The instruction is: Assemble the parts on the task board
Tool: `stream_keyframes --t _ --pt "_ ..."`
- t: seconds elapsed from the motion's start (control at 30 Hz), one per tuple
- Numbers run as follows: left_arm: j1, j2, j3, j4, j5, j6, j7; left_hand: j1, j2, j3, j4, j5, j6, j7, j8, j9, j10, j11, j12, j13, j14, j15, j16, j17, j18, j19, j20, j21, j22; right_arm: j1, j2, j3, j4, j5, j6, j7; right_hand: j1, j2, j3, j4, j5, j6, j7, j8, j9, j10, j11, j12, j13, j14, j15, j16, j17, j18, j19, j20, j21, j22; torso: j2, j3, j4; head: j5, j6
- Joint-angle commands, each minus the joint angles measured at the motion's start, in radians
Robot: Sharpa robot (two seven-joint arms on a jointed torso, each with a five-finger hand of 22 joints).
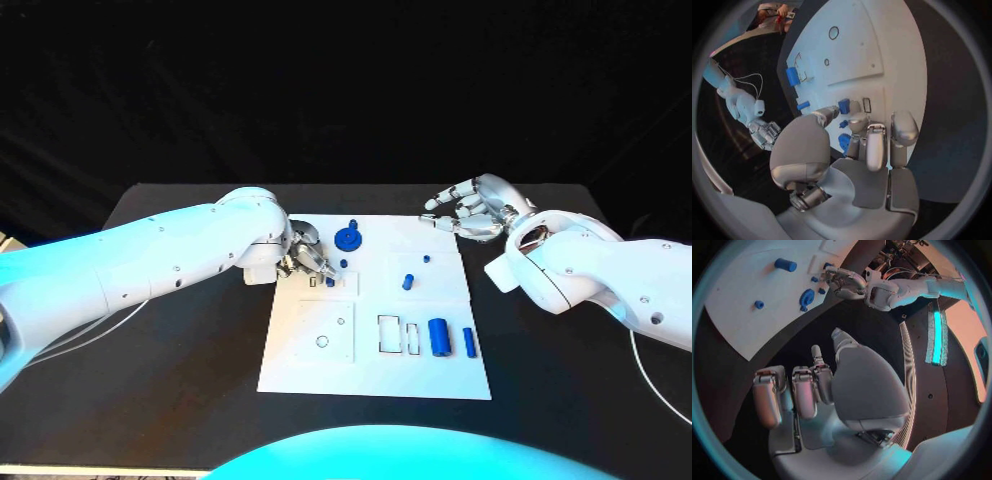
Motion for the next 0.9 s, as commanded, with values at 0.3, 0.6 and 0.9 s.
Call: stream_keyframes --t 0.3,0.6,0.9 --pt "0.001 -0.037 0.029 0.034 0.037 -0.050 0.002 -0.010 0.012 -0.106 0.044 -0.142 -0.005 0.005 -0.013 0.007 -0.018 0.005 -0.007 -0.015 0.081 -0.001 -0.002 0.171 -0.016 -0.005 0.003 -0.015 -0.016 -0.004 -0.001 0.000 -0.002 0.002 0.003 0.011 -0.011 -0.001 -0.006 0.003 -0.004 -0.004 -0.001 0.003 -0.001 -0.004 -0.007 -0.009 0.151 0.094 -0.008 -0.007 0.220 -0.007 0.105 -0.004 0.004 0.263 -0.001 0.0002 0.0018 0.000 0.007" --pt "0.005 -0.060 0.052 0.026 0.083 -0.075 0.008 0.016 0.034 -0.157 0.043 -0.187 -0.037 0.018 -0.037 0.005 -0.051 0.016 -0.033 -0.049 0.070 0.008 -0.021 0.140 -0.008 -0.036 0.010 -0.041 -0.062 -0.006 -0.004 0.000 -0.002 0.003 0.003 0.011 -0.014 -0.002 -0.008 0.002 -0.004 -0.007 -0.001 0.003 -0.002 -0.005 -0.007 -0.011 0.150 0.094 -0.008 -0.007 0.219 -0.007 0.105 -0.004 0.004 0.263 0.000 0.0003 0.0008 -0.001 0.013" --pt "0.041 -0.061 0.061 -0.041 0.081 -0.087 0.018 0.077 0.065 -0.188 0.042 -0.175 -0.100 0.054 -0.118 -0.037 -0.089 0.048 -0.047 -0.077 0.061 0.035 -0.034 0.116 -0.002 -0.057 0.035 -0.058 -0.089 -0.007 -0.005 0.000 -0.003 0.003 0.003 0.010 -0.014 -0.001 -0.008 0.002 -0.004 -0.007 -0.001 0.003 -0.002 -0.005 -0.007 -0.011 0.149 0.094 -0.008 -0.008 0.218 -0.007 0.105 -0.004 0.004 0.263 0.001 0.0014 0.0002 0.001 0.017"
